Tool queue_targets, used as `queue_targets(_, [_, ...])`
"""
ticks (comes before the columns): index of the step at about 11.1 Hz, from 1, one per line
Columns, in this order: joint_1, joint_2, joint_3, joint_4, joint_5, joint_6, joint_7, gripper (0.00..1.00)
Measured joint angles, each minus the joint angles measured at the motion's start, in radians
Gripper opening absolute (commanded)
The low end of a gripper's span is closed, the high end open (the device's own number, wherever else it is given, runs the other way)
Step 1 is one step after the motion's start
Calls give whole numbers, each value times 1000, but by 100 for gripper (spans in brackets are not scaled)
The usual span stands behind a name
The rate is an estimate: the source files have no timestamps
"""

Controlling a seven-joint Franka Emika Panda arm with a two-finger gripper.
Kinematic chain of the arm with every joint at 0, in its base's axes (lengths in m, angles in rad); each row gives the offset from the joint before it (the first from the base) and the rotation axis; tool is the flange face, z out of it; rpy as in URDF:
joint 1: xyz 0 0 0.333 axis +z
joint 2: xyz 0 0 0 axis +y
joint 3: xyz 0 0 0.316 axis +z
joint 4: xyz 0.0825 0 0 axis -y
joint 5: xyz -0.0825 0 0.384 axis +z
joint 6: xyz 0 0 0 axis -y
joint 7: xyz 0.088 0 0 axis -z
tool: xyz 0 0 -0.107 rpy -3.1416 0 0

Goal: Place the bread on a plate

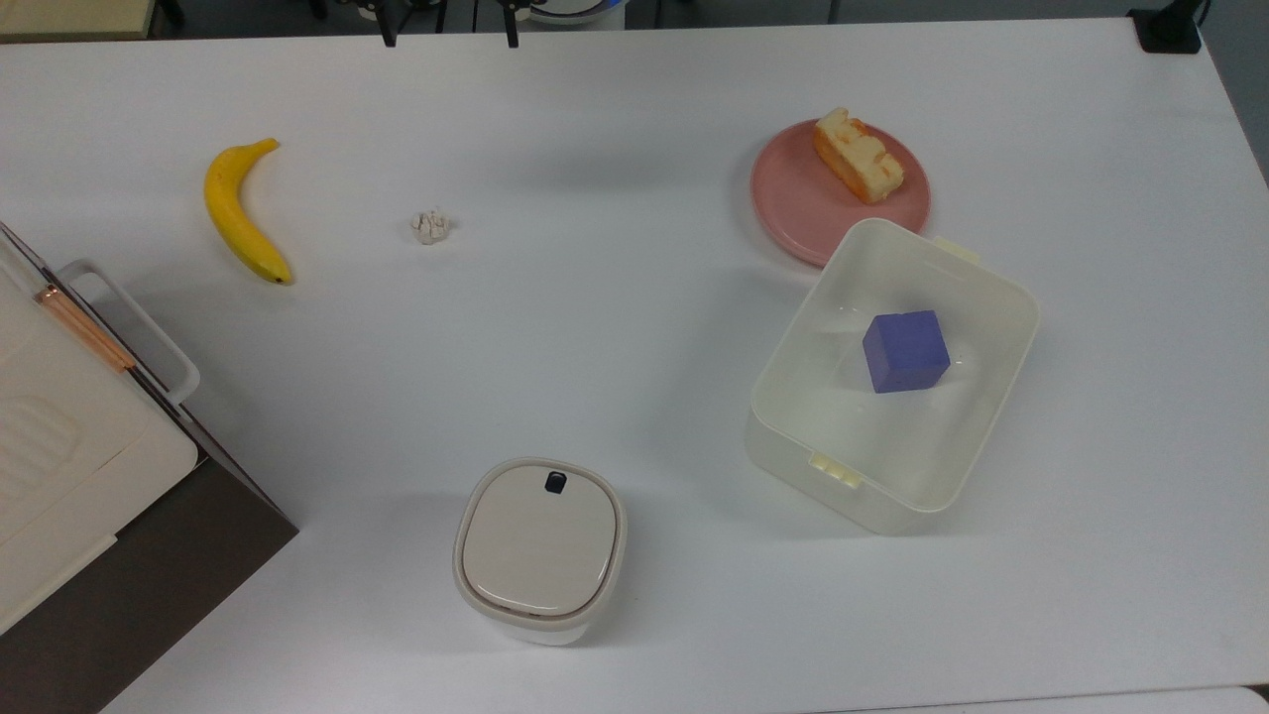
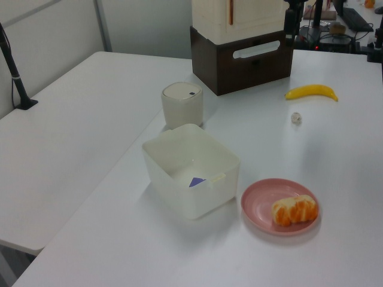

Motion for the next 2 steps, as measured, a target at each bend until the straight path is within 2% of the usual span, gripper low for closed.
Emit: queue_targets(2, [-2,0,0,0,15,0,-8,100])
